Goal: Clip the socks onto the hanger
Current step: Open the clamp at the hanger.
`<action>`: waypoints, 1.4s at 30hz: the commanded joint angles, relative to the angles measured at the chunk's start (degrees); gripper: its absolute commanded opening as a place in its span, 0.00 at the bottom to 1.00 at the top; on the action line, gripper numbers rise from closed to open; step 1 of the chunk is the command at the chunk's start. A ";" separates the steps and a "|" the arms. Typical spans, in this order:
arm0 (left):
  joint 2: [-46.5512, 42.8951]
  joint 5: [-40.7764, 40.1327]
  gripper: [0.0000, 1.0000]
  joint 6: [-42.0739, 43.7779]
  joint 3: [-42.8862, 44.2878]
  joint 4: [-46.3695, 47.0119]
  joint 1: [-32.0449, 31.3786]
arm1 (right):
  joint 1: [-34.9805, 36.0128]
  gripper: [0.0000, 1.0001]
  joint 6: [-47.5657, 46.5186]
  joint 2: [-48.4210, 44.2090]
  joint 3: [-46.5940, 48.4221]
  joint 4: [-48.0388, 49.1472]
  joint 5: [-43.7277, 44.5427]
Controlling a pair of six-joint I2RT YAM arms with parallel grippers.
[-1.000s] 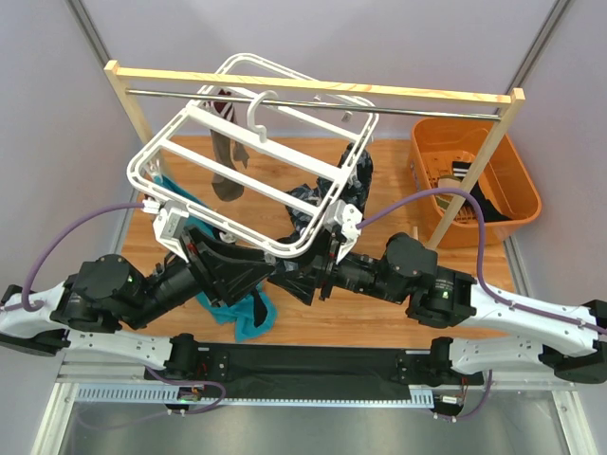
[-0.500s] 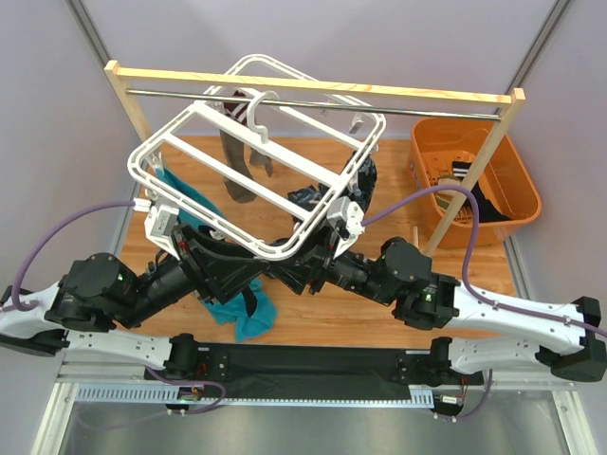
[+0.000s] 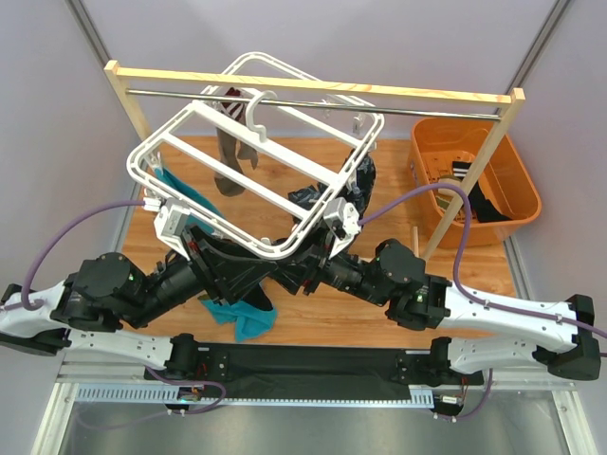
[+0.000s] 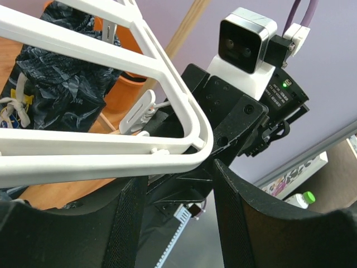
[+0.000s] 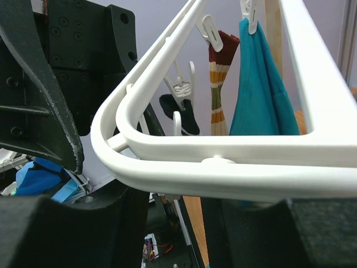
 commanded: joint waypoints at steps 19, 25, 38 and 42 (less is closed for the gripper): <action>-1.69 -0.98 0.57 -1.70 0.64 -0.54 -0.24 | 0.13 0.00 5.93 -2.89 1.61 -1.48 -3.58; -8.29 0.87 0.55 -2.32 -7.53 8.32 -0.16 | 0.04 0.00 11.02 -2.53 5.40 -11.06 -4.20; -1.53 1.84 0.65 -0.21 -4.12 10.98 -0.16 | 0.04 0.00 23.25 -6.05 3.47 -12.57 -4.90; -1.00 1.84 0.62 -1.44 -4.11 10.26 -0.16 | 0.13 0.00 24.48 -7.19 2.77 -11.77 -6.75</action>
